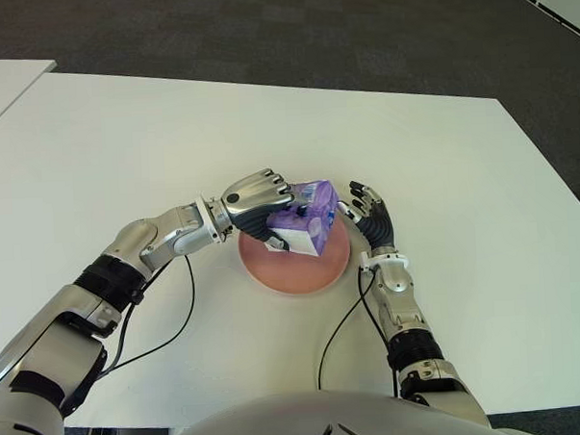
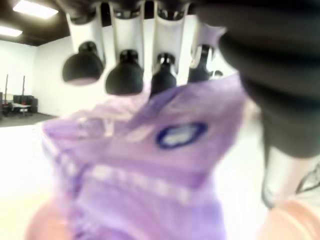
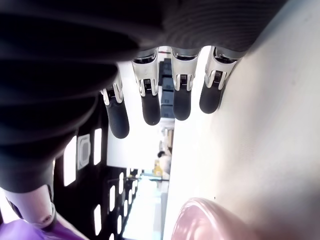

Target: Put the tissue paper into the plate.

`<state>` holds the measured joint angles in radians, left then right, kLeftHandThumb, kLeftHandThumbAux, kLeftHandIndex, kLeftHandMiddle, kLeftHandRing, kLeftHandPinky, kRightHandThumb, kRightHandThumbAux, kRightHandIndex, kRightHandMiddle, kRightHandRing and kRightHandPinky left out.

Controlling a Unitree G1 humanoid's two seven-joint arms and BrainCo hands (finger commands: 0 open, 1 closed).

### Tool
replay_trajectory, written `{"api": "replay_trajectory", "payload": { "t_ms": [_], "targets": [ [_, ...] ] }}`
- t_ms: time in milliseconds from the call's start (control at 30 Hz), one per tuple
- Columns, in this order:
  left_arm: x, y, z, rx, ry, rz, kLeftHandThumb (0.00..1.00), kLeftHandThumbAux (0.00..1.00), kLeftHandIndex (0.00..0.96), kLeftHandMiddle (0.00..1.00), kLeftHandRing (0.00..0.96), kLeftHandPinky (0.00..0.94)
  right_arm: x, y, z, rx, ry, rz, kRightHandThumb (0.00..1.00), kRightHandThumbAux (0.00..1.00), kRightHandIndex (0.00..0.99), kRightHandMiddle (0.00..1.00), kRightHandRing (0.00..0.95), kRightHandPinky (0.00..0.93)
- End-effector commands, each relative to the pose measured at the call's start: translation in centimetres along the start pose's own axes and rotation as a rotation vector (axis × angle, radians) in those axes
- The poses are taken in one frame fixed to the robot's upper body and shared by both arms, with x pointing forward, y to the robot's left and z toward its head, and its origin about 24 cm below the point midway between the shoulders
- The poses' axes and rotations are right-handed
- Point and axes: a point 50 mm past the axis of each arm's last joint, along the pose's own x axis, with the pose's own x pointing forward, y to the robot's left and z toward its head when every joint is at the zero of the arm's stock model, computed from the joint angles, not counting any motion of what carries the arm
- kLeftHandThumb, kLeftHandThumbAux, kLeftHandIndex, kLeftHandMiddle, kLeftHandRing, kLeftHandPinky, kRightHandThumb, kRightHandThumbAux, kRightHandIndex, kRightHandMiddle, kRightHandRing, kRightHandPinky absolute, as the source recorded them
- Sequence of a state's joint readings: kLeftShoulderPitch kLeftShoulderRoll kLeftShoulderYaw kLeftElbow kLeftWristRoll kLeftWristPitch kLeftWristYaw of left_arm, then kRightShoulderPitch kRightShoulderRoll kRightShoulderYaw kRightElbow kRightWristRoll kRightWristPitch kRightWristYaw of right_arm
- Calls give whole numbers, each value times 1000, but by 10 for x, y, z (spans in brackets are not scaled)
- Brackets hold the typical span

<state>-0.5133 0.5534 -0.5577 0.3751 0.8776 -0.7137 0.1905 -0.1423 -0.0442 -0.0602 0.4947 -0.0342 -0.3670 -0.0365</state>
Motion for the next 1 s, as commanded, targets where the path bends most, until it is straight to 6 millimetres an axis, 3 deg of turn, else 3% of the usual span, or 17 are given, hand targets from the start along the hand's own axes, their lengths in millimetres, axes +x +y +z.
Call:
{"api": "replay_trajectory", "payload": {
  "t_ms": [33,1000],
  "targets": [
    [-6,-10,-1,30,18,-25,741,696,444,821,831,838,-12,-2,-19,9,112,-3,524,608,243,182,134,134],
    [-6,-12,-7,139,7,-43,744,698,443,818,825,825,-12,-3,-20,-6,98,-1,521,625,251,202,152,146]
  ]
}}
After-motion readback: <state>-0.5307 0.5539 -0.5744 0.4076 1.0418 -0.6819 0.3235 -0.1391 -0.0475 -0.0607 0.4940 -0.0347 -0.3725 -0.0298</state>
